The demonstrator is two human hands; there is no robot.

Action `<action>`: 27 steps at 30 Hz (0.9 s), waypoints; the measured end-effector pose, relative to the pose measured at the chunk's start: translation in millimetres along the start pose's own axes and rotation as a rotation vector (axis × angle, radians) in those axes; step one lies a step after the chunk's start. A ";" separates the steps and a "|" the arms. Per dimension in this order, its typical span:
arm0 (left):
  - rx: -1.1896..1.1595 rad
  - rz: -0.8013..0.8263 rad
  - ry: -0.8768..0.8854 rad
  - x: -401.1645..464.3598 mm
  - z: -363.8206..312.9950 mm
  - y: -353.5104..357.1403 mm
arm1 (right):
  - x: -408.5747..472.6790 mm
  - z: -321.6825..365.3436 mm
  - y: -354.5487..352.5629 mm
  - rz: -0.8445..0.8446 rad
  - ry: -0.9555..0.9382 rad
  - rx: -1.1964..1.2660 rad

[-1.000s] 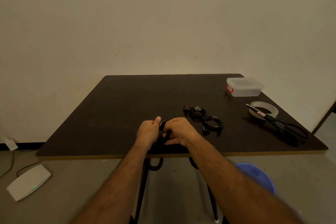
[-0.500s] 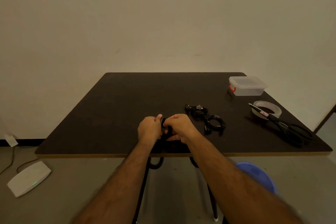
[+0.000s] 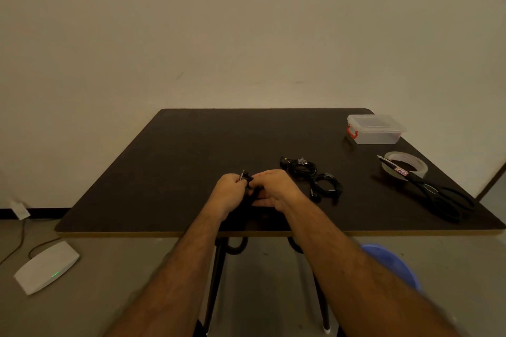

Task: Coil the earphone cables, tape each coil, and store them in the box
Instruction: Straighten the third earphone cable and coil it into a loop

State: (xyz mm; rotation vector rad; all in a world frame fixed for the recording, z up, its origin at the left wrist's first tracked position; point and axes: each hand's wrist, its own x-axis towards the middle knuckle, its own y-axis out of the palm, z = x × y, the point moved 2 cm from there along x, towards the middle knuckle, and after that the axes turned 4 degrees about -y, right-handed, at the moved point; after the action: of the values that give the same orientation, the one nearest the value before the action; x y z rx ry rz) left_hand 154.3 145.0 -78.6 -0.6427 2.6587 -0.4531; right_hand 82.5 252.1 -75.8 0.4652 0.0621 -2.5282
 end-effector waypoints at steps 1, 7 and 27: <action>0.056 -0.019 0.029 0.6 -0.3 0.3 | 0.1 -1.1 0.3 0.007 0.022 0.024; 0.241 -0.078 0.104 4.5 -2.6 1.8 | 4.4 -6.6 -2.6 0.016 0.025 0.106; 0.327 -0.130 0.029 11.7 -0.2 -8.5 | 11.1 2.3 16.4 -0.149 -0.265 -0.284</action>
State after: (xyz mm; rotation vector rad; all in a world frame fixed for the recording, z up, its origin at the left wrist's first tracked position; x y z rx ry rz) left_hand 147.7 132.2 -78.4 -0.7095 2.4965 -0.9158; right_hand 81.9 232.3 -76.5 0.0122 0.3609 -2.6472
